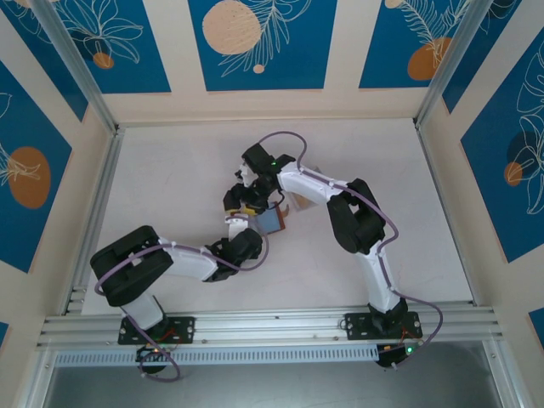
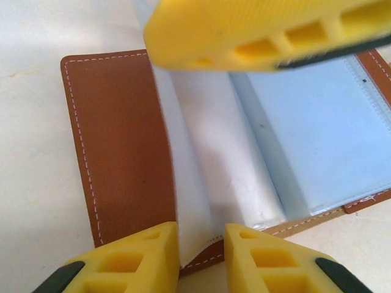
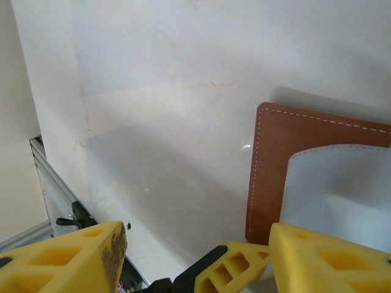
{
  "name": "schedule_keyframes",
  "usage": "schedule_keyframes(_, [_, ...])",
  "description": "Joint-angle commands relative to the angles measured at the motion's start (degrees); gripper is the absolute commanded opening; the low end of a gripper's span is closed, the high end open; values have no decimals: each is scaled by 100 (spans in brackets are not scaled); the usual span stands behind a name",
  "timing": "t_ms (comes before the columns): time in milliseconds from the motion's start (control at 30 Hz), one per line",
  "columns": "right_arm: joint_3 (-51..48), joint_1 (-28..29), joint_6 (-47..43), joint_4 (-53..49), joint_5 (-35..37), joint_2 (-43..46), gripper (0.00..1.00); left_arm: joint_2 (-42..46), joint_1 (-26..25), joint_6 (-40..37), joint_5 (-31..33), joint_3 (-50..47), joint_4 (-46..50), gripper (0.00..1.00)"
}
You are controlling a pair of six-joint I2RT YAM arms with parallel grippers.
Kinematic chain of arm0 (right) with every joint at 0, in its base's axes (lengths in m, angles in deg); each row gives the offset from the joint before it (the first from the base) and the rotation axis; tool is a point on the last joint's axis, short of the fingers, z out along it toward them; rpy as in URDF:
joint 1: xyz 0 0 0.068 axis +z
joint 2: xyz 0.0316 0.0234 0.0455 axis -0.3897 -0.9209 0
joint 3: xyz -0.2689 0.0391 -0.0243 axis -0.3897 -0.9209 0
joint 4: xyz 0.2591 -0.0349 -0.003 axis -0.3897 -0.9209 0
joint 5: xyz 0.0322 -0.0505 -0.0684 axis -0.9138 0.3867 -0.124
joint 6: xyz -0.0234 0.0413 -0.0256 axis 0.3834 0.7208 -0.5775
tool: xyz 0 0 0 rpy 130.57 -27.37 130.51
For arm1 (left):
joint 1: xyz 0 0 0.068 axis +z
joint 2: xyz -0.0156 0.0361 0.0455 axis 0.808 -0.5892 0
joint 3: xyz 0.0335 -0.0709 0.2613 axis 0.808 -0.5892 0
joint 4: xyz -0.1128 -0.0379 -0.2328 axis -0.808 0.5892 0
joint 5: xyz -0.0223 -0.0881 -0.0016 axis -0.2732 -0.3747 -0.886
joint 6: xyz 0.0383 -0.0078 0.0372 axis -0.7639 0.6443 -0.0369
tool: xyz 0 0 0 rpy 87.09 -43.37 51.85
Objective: Put the credit cards into the card holder
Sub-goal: Flip over the card slot in the card holder.
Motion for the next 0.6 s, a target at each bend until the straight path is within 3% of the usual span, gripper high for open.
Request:
schedule_keyframes(0, [112,-141,-220,-240,-134,488,65,-460,-15,169,-712,-224,835,25])
schedule_keyframes(300, [-897,-552,-53,36,874,1127,61,-345,-15,138,-806,-257,839,25])
schedule_keyframes(567, [-1755,-512,70,343,1289,993,26,-71,-15,-10,-915,-277,837,26])
